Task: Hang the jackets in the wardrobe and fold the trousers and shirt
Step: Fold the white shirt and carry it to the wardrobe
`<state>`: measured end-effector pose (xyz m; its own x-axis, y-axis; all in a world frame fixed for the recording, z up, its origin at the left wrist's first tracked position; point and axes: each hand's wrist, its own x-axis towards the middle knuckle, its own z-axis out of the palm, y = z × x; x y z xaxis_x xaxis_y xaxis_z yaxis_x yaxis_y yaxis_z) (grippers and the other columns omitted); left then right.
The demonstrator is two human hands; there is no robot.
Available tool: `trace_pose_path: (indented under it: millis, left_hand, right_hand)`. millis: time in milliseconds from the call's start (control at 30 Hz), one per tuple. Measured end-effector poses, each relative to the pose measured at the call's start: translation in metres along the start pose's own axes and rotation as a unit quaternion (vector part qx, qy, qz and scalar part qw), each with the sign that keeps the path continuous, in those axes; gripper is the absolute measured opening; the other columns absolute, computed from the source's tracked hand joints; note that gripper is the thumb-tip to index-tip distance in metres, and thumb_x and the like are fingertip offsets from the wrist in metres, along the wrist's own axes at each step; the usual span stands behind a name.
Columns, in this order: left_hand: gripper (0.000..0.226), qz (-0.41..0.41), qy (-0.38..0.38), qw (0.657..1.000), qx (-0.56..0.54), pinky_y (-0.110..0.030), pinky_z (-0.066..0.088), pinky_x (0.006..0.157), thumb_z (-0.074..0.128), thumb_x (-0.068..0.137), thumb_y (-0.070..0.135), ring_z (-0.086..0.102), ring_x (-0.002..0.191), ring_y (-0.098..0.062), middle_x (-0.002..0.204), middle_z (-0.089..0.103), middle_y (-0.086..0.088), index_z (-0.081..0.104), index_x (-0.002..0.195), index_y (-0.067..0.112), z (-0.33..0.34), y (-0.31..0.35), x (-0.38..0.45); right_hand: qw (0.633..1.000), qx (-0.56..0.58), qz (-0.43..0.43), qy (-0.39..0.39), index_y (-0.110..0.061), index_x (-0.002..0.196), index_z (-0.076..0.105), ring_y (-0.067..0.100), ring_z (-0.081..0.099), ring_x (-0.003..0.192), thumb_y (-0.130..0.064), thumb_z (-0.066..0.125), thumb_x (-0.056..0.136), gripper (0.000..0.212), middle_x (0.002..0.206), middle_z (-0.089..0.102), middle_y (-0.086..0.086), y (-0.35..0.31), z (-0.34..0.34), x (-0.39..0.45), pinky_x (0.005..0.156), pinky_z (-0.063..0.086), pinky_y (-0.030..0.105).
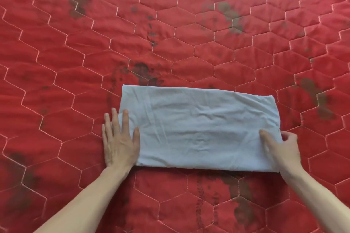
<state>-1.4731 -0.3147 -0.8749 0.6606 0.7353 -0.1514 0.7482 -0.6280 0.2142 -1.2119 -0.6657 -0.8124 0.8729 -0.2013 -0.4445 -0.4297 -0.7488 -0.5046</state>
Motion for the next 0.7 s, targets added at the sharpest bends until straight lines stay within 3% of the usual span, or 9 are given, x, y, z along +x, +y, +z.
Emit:
trace_pose_path:
  millis: [100, 167, 233, 333, 467, 533, 600, 700]
  left_hand:
    - [0.069, 0.012, 0.014, 0.999, 0.033, -0.057, 0.003, 0.129, 0.023, 0.105, 0.048, 0.0, 0.161, -0.036, 0.174, 0.007, -0.016, 0.016, 0.167, 0.018, -0.004, 0.003, 0.002]
    - [0.067, 0.072, 0.027, 0.995, 0.057, -0.057, 0.0, 0.129, 0.026, 0.106, 0.044, 0.001, 0.161, -0.034, 0.174, 0.008, -0.015, 0.017, 0.166, 0.018, -0.007, 0.01, -0.003]
    - [0.064, 0.166, 0.02, 0.984, 0.054, -0.056, 0.003, 0.129, 0.028, 0.106, 0.04, 0.004, 0.162, -0.03, 0.174, 0.01, -0.012, 0.019, 0.166, 0.019, -0.009, 0.023, -0.011]
    - [0.063, 0.287, -0.031, 0.957, 0.021, -0.052, 0.021, 0.127, 0.033, 0.106, 0.039, 0.015, 0.161, -0.026, 0.174, 0.017, -0.007, 0.025, 0.165, 0.021, -0.009, 0.053, -0.028]
    - [0.069, 0.304, -0.111, 0.945, 0.037, -0.045, 0.038, 0.116, 0.049, 0.1, 0.036, 0.037, 0.151, -0.031, 0.172, 0.021, -0.007, 0.028, 0.164, 0.022, -0.014, 0.083, -0.042]
    - [0.075, 0.275, -0.164, 0.946, 0.041, -0.045, 0.034, 0.115, 0.049, 0.099, 0.035, 0.03, 0.149, -0.031, 0.174, 0.01, -0.005, 0.017, 0.166, 0.025, -0.018, 0.093, -0.041]
    - [0.074, 0.251, -0.197, 0.947, 0.02, -0.043, 0.031, 0.116, 0.047, 0.098, 0.036, 0.024, 0.144, -0.029, 0.171, 0.004, -0.001, 0.014, 0.164, 0.029, -0.022, 0.1, -0.037]
    - [0.059, 0.192, -0.222, 0.948, -0.125, -0.036, 0.032, 0.116, 0.052, 0.1, 0.036, 0.03, 0.136, -0.023, 0.163, 0.019, 0.005, 0.034, 0.156, 0.03, -0.029, 0.107, -0.032]
  right_hand:
    - [0.996, 0.062, 0.012, -0.056, -0.018, 0.099, 0.072, 0.013, 0.074, 0.074, -0.046, 0.086, 0.08, 0.037, 0.085, 0.079, -0.007, -0.004, -0.006, 0.0, 0.063, 0.054, 0.031]
    - [0.991, 0.092, 0.031, -0.093, -0.021, 0.098, 0.074, 0.014, 0.076, 0.071, -0.039, 0.085, 0.083, 0.025, 0.086, 0.08, -0.009, -0.008, -0.01, -0.004, 0.056, 0.055, 0.028]
    - [0.988, 0.102, 0.028, -0.11, -0.025, 0.1, 0.072, 0.019, 0.076, 0.081, -0.029, 0.082, 0.087, 0.016, 0.095, 0.08, -0.004, -0.016, -0.013, -0.014, 0.061, 0.057, 0.032]
    - [0.994, 0.038, -0.053, -0.086, -0.027, 0.097, 0.068, 0.017, 0.072, 0.085, -0.022, 0.071, 0.091, 0.009, 0.1, 0.075, -0.005, -0.035, -0.016, -0.04, 0.067, 0.055, 0.034]
    - [0.984, -0.064, -0.162, -0.03, -0.023, 0.095, 0.06, 0.022, 0.063, 0.078, -0.023, 0.061, 0.094, 0.002, 0.082, 0.068, -0.002, -0.075, -0.015, -0.091, 0.064, 0.044, 0.038]
    - [0.977, -0.089, -0.193, -0.025, -0.024, 0.116, 0.061, 0.039, 0.065, 0.079, -0.023, 0.06, 0.095, 0.021, 0.084, 0.07, 0.008, -0.096, -0.008, -0.117, 0.068, 0.045, 0.043]
    - [0.968, -0.119, -0.219, -0.021, -0.024, 0.141, 0.051, 0.047, 0.067, 0.083, -0.024, 0.061, 0.096, 0.047, 0.09, 0.071, 0.021, -0.115, 0.002, -0.139, 0.071, 0.048, 0.047]
    - [0.955, -0.172, -0.238, -0.039, -0.024, 0.157, 0.033, 0.052, 0.068, 0.09, -0.019, 0.058, 0.097, 0.065, 0.096, 0.068, 0.028, -0.134, 0.026, -0.165, 0.076, 0.05, 0.05]
